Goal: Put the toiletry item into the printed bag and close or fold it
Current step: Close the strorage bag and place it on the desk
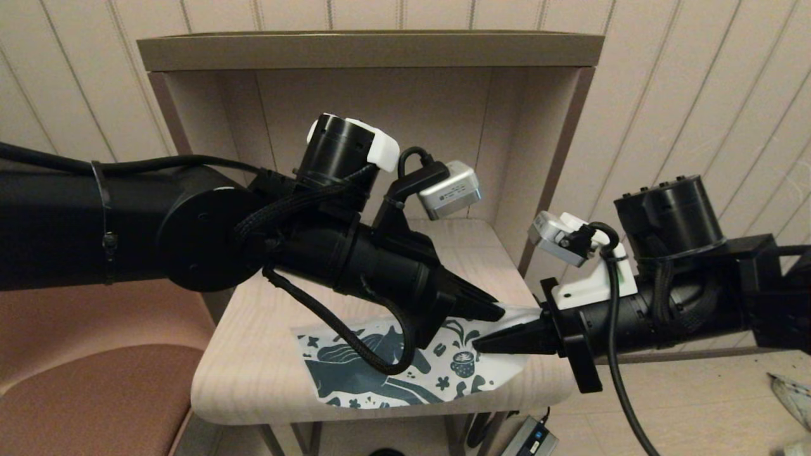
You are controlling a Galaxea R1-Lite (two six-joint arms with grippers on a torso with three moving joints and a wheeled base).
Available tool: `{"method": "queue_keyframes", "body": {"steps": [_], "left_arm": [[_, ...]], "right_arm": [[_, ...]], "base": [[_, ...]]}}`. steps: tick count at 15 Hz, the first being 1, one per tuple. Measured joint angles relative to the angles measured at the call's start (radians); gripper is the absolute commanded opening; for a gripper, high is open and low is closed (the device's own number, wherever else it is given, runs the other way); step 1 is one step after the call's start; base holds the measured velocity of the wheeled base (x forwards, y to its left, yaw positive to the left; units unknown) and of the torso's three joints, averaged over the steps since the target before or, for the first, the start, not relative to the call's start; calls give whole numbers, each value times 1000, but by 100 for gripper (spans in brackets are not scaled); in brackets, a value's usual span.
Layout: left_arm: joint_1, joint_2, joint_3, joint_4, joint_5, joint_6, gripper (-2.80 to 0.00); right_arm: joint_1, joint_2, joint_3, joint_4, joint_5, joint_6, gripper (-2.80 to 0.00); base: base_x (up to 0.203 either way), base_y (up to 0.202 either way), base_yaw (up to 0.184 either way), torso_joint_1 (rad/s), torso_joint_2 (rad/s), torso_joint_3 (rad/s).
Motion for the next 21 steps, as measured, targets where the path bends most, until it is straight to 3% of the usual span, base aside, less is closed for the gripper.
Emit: {"method": "queue_keyframes", "body": {"steps": [11,21], "left_arm": [[3,-4,28,-8,2,4,-280],[70,-39,15,-5,2,4,-280]], "right_arm": [[-13,-23,-11,0,-4,-3,-280],[-13,-49,1,-3,0,-11,-280]], "base": [[0,0,0,0,0,0],[0,0,0,0,0,0]]}}
